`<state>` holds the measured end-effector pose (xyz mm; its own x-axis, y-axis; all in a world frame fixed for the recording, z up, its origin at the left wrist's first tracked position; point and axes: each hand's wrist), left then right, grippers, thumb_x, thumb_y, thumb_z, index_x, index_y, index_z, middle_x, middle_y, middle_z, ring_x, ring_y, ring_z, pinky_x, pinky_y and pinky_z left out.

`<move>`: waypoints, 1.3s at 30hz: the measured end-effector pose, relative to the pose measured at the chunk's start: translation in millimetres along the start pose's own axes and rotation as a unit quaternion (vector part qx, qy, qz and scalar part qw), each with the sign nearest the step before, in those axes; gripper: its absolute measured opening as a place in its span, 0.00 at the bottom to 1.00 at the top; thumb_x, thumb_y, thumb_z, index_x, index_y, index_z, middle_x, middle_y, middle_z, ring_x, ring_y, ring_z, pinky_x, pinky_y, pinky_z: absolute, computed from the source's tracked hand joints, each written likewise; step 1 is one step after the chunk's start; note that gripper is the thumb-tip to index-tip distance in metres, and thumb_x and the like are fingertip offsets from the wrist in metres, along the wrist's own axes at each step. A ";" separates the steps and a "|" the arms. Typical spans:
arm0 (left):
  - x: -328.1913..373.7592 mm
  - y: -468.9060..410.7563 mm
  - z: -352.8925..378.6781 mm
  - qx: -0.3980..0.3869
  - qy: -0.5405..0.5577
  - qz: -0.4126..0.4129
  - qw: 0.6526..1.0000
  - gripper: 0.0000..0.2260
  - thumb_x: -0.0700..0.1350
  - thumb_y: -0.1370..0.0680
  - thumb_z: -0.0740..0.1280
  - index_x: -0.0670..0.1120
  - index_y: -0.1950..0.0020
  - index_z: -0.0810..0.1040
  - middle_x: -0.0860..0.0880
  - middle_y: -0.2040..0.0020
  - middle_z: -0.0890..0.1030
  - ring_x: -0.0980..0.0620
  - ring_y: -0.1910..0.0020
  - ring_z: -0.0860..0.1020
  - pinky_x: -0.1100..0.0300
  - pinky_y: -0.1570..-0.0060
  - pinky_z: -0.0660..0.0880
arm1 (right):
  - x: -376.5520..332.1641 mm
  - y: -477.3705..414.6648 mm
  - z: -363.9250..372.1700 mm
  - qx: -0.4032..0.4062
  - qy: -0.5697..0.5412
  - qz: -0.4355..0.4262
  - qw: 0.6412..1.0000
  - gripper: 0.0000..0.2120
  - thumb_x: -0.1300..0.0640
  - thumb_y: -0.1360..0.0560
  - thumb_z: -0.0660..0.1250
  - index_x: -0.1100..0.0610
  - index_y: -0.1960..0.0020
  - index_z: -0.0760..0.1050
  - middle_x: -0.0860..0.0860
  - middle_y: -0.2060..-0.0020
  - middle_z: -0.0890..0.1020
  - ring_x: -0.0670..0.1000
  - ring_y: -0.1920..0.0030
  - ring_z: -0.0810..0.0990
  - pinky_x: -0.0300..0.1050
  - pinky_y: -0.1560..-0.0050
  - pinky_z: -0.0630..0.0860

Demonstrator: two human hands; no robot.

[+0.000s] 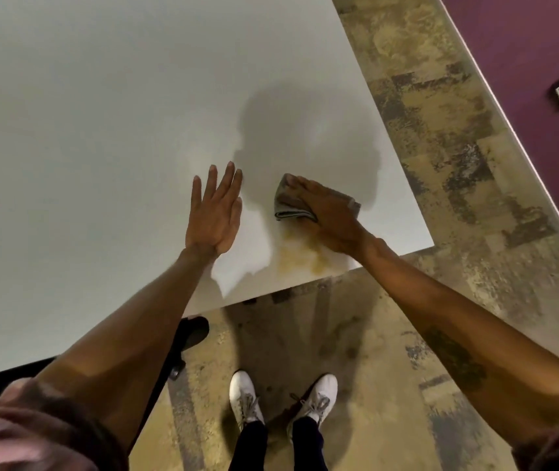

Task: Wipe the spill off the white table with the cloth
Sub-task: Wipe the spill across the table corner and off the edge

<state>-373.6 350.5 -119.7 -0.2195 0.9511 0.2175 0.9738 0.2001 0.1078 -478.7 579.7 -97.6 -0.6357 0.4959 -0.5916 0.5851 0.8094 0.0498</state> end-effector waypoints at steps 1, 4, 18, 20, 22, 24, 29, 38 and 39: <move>-4.2 4.7 -0.3 -0.003 0.001 0.012 1.000 0.24 0.49 0.12 0.46 0.48 0.15 0.49 0.49 0.15 0.49 0.44 0.15 0.45 0.43 0.17 0.44 | -3.1 10.3 2.2 -0.004 0.002 0.008 1.000 0.28 0.59 0.19 0.62 0.61 0.22 0.56 0.58 0.23 0.61 0.56 0.22 0.59 0.54 0.21 0.55; -14.5 22.4 0.6 0.003 -0.011 0.024 1.000 0.24 0.50 0.12 0.46 0.49 0.15 0.50 0.50 0.15 0.50 0.43 0.16 0.46 0.42 0.17 0.45 | -15.4 35.9 12.3 0.025 0.009 0.043 0.999 0.28 0.57 0.20 0.62 0.59 0.22 0.57 0.56 0.22 0.62 0.54 0.22 0.58 0.51 0.21 0.55; -15.8 19.5 4.7 0.018 0.022 -0.089 0.996 0.25 0.53 0.13 0.45 0.53 0.15 0.49 0.50 0.15 0.48 0.42 0.16 0.43 0.33 0.20 0.42 | -114.9 -38.5 81.6 0.424 -0.057 0.487 0.762 0.30 0.61 0.21 0.62 0.66 0.23 0.55 0.63 0.24 0.62 0.62 0.22 0.58 0.56 0.21 0.51; -16.5 18.9 4.7 0.015 0.028 -0.087 0.996 0.25 0.53 0.13 0.45 0.53 0.15 0.49 0.51 0.15 0.47 0.43 0.16 0.43 0.34 0.20 0.42 | -104.9 -54.1 75.7 0.421 -0.045 0.500 0.756 0.30 0.59 0.20 0.61 0.66 0.23 0.54 0.63 0.23 0.60 0.61 0.22 0.56 0.54 0.20 0.49; -17.3 18.8 3.6 0.010 0.025 -0.080 0.996 0.25 0.53 0.14 0.43 0.52 0.15 0.49 0.50 0.15 0.46 0.42 0.16 0.43 0.34 0.20 0.43 | -92.0 -67.9 67.9 0.407 -0.036 0.499 0.764 0.30 0.58 0.19 0.59 0.66 0.22 0.53 0.63 0.23 0.59 0.60 0.21 0.55 0.52 0.20 0.48; -18.4 19.2 3.0 0.014 0.014 -0.069 0.997 0.25 0.52 0.13 0.45 0.51 0.15 0.50 0.49 0.15 0.48 0.41 0.16 0.44 0.33 0.20 0.45 | -78.5 -80.7 58.7 0.404 -0.031 0.488 0.773 0.29 0.58 0.19 0.59 0.66 0.22 0.53 0.63 0.23 0.60 0.60 0.22 0.56 0.53 0.21 0.50; -18.3 19.3 4.2 0.024 0.011 -0.060 0.998 0.25 0.51 0.12 0.49 0.49 0.15 0.52 0.47 0.15 0.49 0.40 0.16 0.46 0.34 0.20 0.45 | -49.7 -111.4 33.2 0.392 -0.030 0.451 0.802 0.28 0.59 0.20 0.60 0.65 0.23 0.57 0.64 0.24 0.62 0.60 0.22 0.58 0.52 0.21 0.50; -16.0 17.6 2.6 0.012 0.021 -0.077 0.997 0.25 0.52 0.13 0.46 0.51 0.15 0.49 0.50 0.15 0.47 0.41 0.16 0.43 0.33 0.20 0.43 | -10.8 -124.1 -1.0 0.288 -0.052 0.251 0.923 0.26 0.60 0.24 0.63 0.62 0.27 0.66 0.61 0.32 0.74 0.61 0.31 0.71 0.54 0.29 0.67; -15.6 17.8 2.4 0.011 0.024 -0.078 0.997 0.25 0.52 0.13 0.45 0.51 0.15 0.49 0.50 0.15 0.47 0.41 0.16 0.43 0.34 0.20 0.43 | -9.6 -118.6 -3.1 0.268 -0.066 0.226 0.934 0.25 0.60 0.24 0.63 0.60 0.28 0.67 0.60 0.33 0.75 0.60 0.33 0.73 0.52 0.31 0.69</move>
<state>-352.8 339.8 -123.5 -0.3704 0.8959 0.2453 0.9285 0.3504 0.1227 -543.6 479.9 -95.3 -0.2151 0.6768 -0.7041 0.9695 0.2345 -0.0708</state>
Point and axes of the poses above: each hand's wrist, its own y-axis away from the middle knuckle, its own z-axis out of the palm, x = y × z
